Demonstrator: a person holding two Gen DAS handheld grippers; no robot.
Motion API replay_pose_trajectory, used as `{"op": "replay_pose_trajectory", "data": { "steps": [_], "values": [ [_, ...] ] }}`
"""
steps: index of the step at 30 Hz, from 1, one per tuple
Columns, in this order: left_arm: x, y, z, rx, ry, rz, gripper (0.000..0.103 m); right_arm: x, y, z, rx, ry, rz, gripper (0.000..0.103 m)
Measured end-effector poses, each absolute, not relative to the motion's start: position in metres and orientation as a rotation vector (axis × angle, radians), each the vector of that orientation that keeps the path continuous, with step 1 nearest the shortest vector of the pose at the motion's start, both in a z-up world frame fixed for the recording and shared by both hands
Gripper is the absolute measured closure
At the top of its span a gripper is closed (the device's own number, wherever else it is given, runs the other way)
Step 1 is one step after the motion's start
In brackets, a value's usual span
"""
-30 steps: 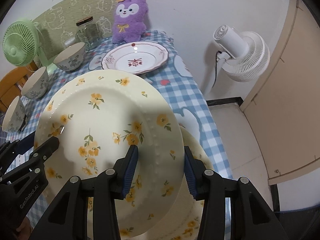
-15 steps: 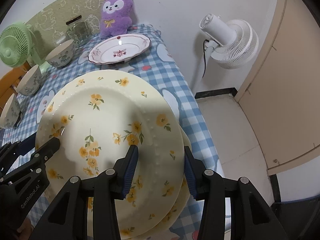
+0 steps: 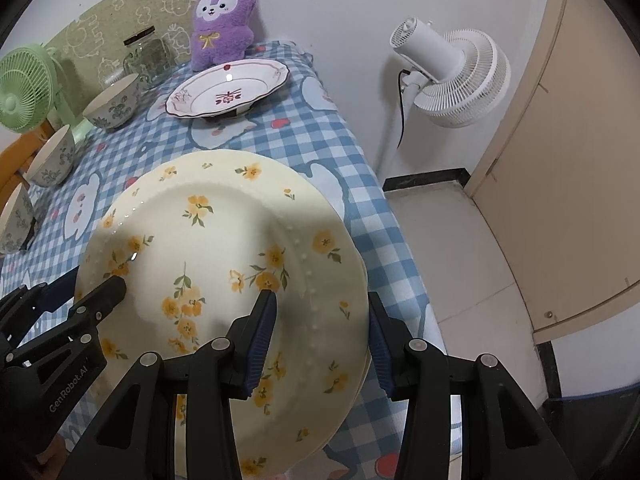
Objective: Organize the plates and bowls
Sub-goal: 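Carry the dotted-rim plate with both grippers over the cream flower plate, then lower the dotted-rim plate onto the cream flower plate and open both grippers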
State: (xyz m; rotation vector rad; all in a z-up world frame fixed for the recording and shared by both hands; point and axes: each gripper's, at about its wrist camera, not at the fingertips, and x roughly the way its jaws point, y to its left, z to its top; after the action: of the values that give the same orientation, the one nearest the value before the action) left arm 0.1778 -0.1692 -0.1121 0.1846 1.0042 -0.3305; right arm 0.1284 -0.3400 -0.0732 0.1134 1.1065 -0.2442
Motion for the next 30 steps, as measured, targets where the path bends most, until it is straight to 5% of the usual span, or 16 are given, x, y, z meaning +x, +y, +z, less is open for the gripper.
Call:
{"op": "replay_pose_trajectory", "data": {
  "steps": [30],
  "values": [
    [0.177, -0.170, -0.115, 0.172, 0.990, -0.302, 0.060, 0.135, -0.330, -0.079, 0.022, 1.094, -0.288, 0.047]
  ]
}}
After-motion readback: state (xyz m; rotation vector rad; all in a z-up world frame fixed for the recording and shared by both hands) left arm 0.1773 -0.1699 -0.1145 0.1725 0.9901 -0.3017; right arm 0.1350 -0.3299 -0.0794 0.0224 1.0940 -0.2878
